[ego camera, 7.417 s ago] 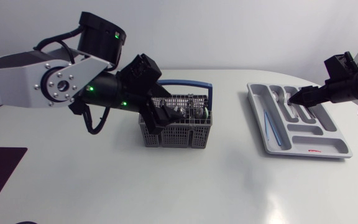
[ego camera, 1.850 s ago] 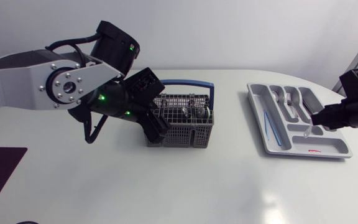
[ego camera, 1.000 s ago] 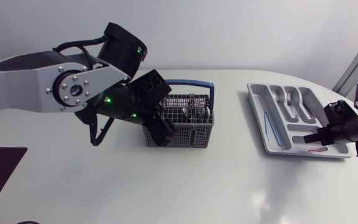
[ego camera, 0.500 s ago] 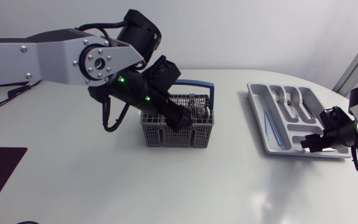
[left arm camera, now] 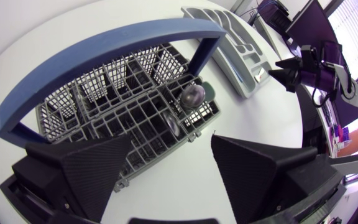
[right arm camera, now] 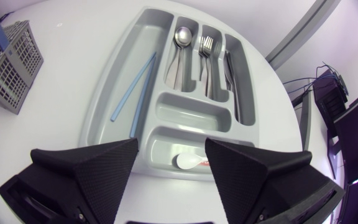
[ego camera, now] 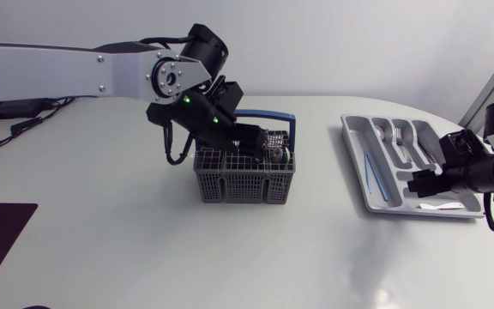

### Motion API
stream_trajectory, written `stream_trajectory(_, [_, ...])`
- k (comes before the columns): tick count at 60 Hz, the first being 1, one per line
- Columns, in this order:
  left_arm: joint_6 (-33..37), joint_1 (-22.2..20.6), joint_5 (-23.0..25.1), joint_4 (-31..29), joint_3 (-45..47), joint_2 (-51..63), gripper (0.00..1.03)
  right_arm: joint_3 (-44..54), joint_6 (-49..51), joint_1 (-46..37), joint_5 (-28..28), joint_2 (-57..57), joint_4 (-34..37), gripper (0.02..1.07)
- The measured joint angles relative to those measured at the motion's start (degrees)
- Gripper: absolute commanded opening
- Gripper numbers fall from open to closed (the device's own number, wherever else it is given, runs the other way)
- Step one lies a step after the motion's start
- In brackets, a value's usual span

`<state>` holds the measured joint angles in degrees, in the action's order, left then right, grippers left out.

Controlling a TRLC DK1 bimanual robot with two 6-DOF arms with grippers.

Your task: Unload the cutlery basket into the drawer organizer.

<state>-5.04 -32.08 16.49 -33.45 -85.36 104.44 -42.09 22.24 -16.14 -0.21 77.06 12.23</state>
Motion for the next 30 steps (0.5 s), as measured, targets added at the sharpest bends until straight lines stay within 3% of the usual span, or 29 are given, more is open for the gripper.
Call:
stream_trajectory(11, [-3.0, 0.6, 1.0, 0.1, -3.8, 3.4, 0.81, 1.0, -1.5, 2.4, 0.0, -1.5, 0.2, 0.81])
stream_trajectory(30, [-5.9, 0.8, 4.3, -0.2, -6.1, 6.2, 0.40, 1.1, -3.2, 5.9, 0.2, -3.0, 1.2, 0.81])
